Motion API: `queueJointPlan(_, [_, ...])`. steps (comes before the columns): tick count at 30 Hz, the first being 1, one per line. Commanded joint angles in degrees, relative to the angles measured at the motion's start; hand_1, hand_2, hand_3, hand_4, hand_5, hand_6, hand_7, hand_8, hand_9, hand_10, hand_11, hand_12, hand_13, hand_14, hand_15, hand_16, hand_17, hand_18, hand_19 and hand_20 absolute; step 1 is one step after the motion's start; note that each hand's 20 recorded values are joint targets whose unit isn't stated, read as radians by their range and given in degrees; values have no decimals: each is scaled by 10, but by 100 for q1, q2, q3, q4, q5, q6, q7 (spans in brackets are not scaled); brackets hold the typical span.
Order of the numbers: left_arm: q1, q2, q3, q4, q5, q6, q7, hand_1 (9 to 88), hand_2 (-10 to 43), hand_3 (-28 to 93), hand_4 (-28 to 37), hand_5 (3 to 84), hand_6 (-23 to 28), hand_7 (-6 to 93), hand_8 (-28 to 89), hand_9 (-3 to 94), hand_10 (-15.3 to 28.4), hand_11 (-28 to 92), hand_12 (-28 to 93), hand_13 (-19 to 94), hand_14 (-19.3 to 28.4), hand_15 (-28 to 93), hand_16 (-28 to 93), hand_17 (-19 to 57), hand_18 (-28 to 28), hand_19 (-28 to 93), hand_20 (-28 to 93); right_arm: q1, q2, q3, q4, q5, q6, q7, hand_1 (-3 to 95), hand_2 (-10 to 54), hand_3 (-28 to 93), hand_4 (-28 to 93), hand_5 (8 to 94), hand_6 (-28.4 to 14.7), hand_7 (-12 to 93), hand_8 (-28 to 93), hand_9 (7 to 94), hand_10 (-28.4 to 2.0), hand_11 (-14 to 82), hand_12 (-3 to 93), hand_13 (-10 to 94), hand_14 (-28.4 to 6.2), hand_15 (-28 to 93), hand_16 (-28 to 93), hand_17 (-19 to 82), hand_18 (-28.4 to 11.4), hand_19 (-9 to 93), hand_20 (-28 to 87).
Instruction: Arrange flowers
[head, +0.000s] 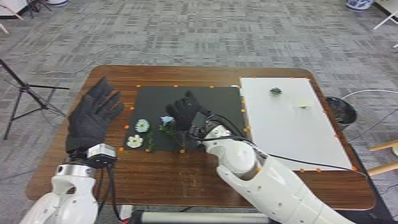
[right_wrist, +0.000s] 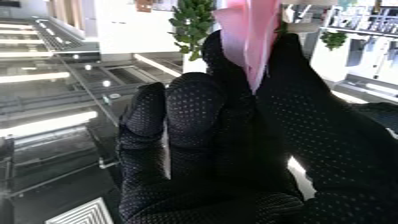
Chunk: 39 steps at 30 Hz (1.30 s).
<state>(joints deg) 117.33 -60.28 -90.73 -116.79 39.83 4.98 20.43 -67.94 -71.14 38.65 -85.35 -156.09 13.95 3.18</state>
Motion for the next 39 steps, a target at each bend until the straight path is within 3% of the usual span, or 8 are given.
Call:
queueJointPlan(1, [-107,-28,77,12,-25,-46,12,243,-2,669,-283,271,23,189,-103,231,109,124,167,189,131,141,66,-132,200,422,80,-28,-269,156,299,-348,155,-57,524,-95,812,-283,661,18,556,8,796,-34,253,546,666,-26,652,481,291,-175,806,499])
queueJointPlan(9, [-26,-27,24,-28,-19,-4,2,243,-3,670,-283,271,22,189,-103,231,109,125,166,189,131,141,66,-132,200,422,80,-42,-137,232,90,-306,-180,171,466,-95,811,-283,583,21,544,8,713,-44,250,517,589,-46,689,455,255,-172,800,503])
queueJointPlan(21, [46,-25,10,-45,-14,7,-2,243,-2,668,-283,271,23,188,-102,231,109,126,166,190,131,140,65,-132,200,422,80,-94,-15,418,-109,-168,-409,283,417,-95,806,-283,559,9,532,9,669,-60,285,476,553,-68,739,361,234,-176,791,508])
queueJointPlan(27, [108,-46,-23,-69,-13,2,4,242,-3,670,-283,271,23,188,-102,231,109,126,166,189,131,141,66,-132,200,422,80,-150,150,544,-391,391,-567,462,368,-95,833,-283,540,8,487,6,600,-85,395,360,536,-72,751,332,222,-176,790,511])
queueJointPlan(29, [132,-40,-28,-79,-14,19,3,242,-3,670,-283,270,22,188,-102,231,110,125,166,189,131,141,66,-132,200,422,80,-147,237,591,-487,569,-528,586,341,-95,860,-282,522,7,472,-94,569,-101,422,298,532,-74,748,321,219,-178,790,510])
queueJointPlan(31, [179,-57,-52,-102,-18,27,19,242,-3,671,-283,270,22,189,-102,231,110,125,166,189,131,141,66,-132,200,422,80,-123,343,681,-642,883,-588,767,326,-95,870,-282,496,-2,467,-183,536,-110,419,286,524,-79,746,316,216,-179,790,510])
queueJointPlan(35, [229,-71,-97,-133,-8,11,7,243,-3,670,-283,270,22,189,-102,231,110,126,166,189,131,141,66,-132,200,422,80,-62,578,951,-892,1176,-655,1143,306,-95,876,-282,424,-30,434,-186,458,-129,389,271,488,-94,746,296,203,-181,794,511])
queueJointPlan(39, [290,-100,-124,-161,-3,6,22,243,-2,668,-283,270,23,189,-102,230,109,126,166,189,131,141,66,-132,200,422,80,-138,1120,1392,-1290,1151,-1360,1574,295,-95,879,-281,360,-47,402,-177,390,-143,338,250,425,-103,737,252,182,-181,789,508])
